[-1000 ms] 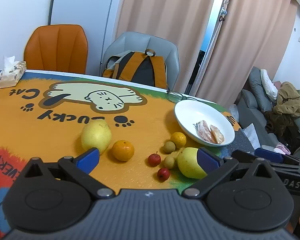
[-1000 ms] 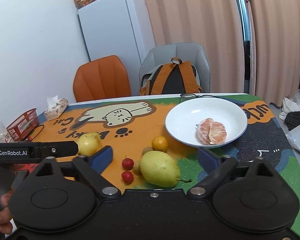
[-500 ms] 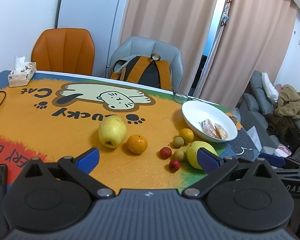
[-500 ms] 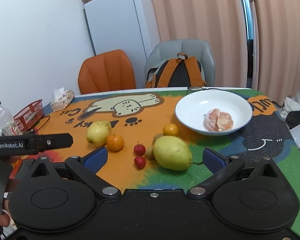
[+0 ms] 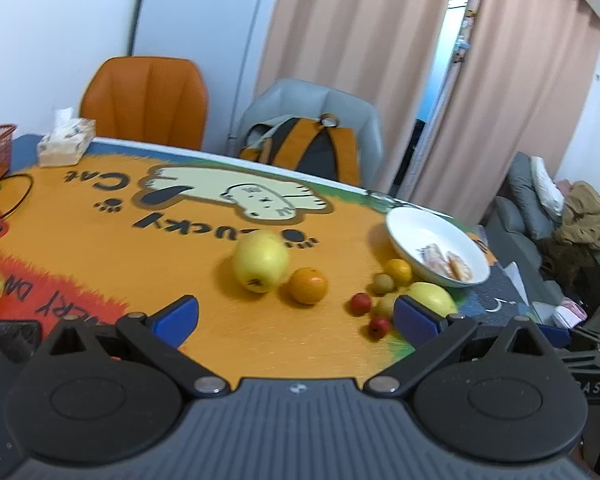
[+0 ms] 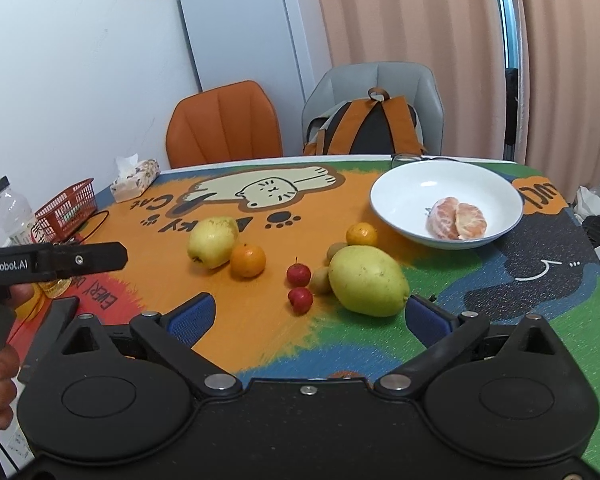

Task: Organize fruits
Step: 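Withdraw the right gripper from the plate toward the large pear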

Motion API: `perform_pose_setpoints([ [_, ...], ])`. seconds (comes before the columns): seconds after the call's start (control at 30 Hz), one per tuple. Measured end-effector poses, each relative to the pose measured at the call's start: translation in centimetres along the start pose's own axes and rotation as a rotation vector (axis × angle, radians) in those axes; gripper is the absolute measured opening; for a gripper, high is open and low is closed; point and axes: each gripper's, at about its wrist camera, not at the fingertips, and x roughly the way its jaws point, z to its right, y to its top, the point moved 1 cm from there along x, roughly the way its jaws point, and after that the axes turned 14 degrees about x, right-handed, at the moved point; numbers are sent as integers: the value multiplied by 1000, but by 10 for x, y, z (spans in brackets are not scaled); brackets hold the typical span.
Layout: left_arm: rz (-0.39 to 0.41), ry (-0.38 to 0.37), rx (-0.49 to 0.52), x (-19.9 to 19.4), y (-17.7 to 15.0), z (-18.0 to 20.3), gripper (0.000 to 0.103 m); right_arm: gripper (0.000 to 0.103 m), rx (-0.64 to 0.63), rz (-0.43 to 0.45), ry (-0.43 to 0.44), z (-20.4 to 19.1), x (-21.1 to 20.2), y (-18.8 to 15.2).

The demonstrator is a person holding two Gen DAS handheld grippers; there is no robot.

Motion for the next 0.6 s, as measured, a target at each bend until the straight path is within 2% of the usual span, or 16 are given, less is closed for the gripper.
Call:
perform_pose_setpoints([
  [0.6,-5,58,-47,23,-8,-27,102,101,-8,-11,-5,6,29,-4],
])
